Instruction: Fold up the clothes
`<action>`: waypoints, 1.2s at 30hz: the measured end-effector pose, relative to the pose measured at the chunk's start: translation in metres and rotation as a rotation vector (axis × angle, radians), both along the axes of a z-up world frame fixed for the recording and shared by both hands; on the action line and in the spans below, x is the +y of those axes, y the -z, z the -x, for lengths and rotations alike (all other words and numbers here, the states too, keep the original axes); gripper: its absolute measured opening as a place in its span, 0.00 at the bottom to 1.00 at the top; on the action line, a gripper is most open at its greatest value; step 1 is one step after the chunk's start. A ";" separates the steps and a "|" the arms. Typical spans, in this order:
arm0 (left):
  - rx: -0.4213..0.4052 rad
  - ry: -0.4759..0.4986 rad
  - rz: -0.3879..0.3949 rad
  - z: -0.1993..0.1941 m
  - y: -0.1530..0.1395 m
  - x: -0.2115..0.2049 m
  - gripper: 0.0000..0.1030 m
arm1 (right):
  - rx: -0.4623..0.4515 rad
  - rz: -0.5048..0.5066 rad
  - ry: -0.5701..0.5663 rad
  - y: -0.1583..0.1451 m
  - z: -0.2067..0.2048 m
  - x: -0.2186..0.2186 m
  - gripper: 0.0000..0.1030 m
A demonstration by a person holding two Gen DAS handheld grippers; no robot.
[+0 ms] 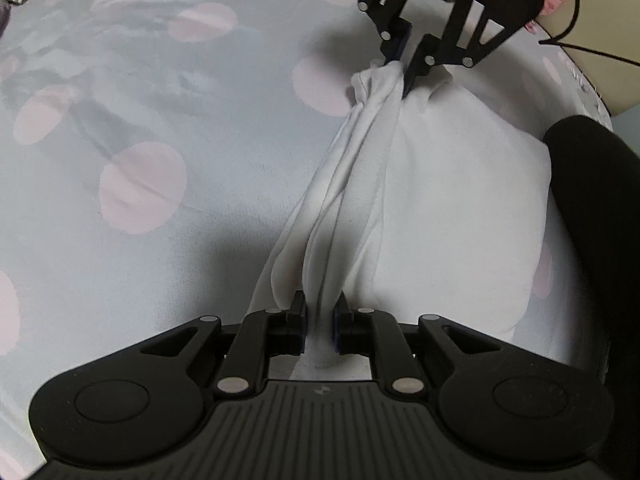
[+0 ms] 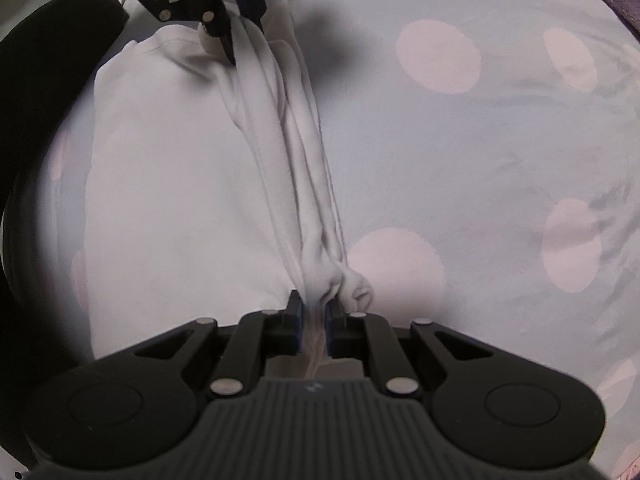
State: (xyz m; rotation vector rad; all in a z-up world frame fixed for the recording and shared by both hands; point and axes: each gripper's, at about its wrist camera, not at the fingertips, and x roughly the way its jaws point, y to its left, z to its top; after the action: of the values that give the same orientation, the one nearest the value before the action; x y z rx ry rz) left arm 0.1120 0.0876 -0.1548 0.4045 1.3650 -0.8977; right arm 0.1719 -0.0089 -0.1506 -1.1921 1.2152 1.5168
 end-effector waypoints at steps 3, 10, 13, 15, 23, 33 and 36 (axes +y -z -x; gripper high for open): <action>0.010 -0.002 -0.006 -0.002 0.004 0.001 0.10 | -0.004 -0.020 0.001 0.003 -0.001 -0.001 0.12; -0.002 -0.048 -0.022 0.002 0.011 0.002 0.17 | -0.046 -0.047 0.021 0.012 0.006 -0.007 0.19; -0.024 -0.096 -0.025 0.003 0.005 0.007 0.24 | -0.095 -0.065 0.054 0.005 0.008 -0.011 0.49; -0.077 -0.148 -0.031 0.006 -0.004 0.017 0.33 | -0.157 -0.133 0.102 -0.014 0.007 -0.019 0.59; -0.255 -0.365 -0.093 0.046 -0.031 0.058 0.34 | -0.295 -0.307 0.434 -0.066 0.011 -0.077 0.60; -0.222 -0.438 0.012 0.085 -0.037 0.049 0.34 | -0.122 -0.311 0.868 -0.027 0.041 -0.134 0.54; -0.212 -0.458 0.045 0.094 -0.038 0.043 0.34 | -0.083 -0.331 1.001 -0.010 0.031 -0.138 0.47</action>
State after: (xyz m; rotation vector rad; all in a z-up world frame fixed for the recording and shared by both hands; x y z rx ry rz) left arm 0.0180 0.1303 -0.1166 0.1360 1.1730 -0.4906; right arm 0.1409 -0.1473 -0.1402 -0.3000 1.1675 0.8333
